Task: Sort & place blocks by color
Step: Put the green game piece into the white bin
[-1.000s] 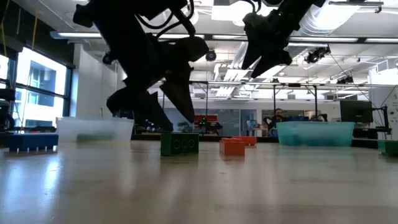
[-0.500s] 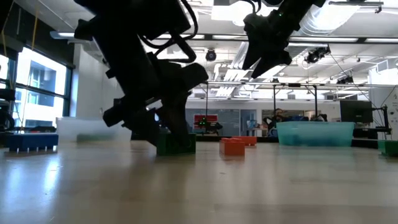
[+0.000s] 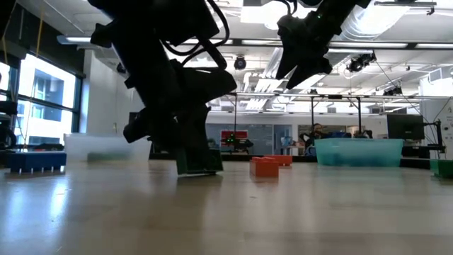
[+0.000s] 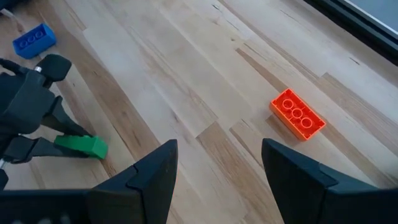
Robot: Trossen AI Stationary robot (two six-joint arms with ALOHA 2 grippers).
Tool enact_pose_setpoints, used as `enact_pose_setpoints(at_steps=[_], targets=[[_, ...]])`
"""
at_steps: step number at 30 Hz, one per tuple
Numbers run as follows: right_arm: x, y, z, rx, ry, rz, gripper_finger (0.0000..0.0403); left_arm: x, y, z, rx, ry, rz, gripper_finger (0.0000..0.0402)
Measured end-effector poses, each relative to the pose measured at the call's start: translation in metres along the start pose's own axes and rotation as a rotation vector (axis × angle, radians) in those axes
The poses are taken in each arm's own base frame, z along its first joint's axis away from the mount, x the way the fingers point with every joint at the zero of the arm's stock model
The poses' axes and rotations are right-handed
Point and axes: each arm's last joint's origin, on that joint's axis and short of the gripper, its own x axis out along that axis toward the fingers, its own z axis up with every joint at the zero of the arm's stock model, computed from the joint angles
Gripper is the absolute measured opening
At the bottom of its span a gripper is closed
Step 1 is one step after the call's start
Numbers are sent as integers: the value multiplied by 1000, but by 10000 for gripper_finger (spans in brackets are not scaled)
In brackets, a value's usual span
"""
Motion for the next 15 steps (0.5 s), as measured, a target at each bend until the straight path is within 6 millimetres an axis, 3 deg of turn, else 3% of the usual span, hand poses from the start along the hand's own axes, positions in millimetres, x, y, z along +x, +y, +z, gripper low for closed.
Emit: enact_pose_setpoints(at_steps=[6,15], targets=[[0,0,0,5,4,9,220,-14,9,11,-4,30,25,65],[0,1,0,8,-1,12,220,-67,40,50,31,-76,130,65]])
